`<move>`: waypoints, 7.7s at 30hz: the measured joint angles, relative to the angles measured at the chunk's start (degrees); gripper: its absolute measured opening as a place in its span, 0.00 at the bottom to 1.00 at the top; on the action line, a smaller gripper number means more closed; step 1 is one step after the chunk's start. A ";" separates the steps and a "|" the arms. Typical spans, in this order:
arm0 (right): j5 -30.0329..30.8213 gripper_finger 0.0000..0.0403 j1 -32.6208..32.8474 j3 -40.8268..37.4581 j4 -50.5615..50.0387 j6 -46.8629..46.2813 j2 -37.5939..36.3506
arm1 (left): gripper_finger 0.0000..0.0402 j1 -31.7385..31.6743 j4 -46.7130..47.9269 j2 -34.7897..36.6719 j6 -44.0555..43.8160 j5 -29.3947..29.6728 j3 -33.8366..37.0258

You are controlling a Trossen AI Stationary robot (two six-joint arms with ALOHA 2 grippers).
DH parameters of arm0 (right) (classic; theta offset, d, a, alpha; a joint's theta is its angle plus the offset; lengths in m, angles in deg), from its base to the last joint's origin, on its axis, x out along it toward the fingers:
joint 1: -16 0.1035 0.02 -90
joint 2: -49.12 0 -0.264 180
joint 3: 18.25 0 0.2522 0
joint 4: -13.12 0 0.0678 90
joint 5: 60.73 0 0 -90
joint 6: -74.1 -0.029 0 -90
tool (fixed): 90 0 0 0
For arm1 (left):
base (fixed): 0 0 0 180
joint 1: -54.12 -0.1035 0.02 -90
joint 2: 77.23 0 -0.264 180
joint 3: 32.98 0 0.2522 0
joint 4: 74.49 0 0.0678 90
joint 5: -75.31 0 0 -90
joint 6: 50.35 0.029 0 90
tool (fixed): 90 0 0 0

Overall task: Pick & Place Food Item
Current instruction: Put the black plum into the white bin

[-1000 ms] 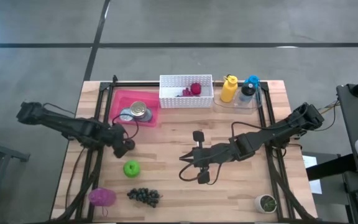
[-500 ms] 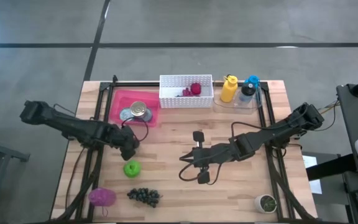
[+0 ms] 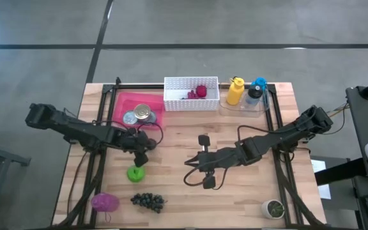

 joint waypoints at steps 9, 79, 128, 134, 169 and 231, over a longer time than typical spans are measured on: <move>0.00 0.02 0.00 0.00 0.00 0.02 0.00 | 0.29 -0.36 10.84 1.09 -3.22 1.29 -1.01; 0.00 0.02 0.00 -0.35 -0.02 0.04 0.04 | 0.29 -8.17 -18.17 -25.36 15.32 10.12 -15.76; 6.20 0.02 -0.44 -1.22 -3.04 -5.30 -0.13 | 0.54 -9.60 -20.41 -17.47 13.91 9.53 -15.69; 6.19 0.02 -0.44 -1.22 -2.99 -5.23 -0.13 | 0.69 -10.18 -20.49 -17.47 12.24 9.51 -15.65; 5.99 0.02 -0.42 -1.27 -3.02 1.99 -0.13 | 0.93 -10.25 -19.61 -17.49 14.84 8.20 -15.61; 5.55 0.02 -0.26 -1.08 -0.21 1.49 -0.61 | 0.94 -20.37 -11.88 -41.66 22.75 6.08 -35.85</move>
